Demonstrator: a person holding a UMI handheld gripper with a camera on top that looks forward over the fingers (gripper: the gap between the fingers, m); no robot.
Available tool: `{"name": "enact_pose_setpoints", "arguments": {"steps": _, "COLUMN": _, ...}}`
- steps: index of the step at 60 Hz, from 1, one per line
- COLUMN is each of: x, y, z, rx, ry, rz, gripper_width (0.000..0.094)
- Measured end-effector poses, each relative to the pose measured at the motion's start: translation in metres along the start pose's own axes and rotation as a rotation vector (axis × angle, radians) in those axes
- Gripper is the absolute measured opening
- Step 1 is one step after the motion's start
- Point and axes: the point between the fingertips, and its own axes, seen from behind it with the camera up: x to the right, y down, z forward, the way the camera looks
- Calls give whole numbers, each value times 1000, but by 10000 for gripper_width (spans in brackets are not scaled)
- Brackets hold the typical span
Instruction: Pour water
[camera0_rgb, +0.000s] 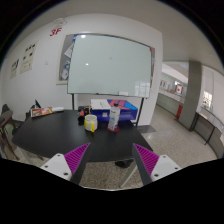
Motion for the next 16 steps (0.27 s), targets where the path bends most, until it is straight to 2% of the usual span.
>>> {"name": "enact_pose_setpoints", "arguments": {"steps": 16, "x": 2, "y": -5, "z": -16, "rx": 9, "ry": -2, "rz": 8, "gripper_width": 839}}
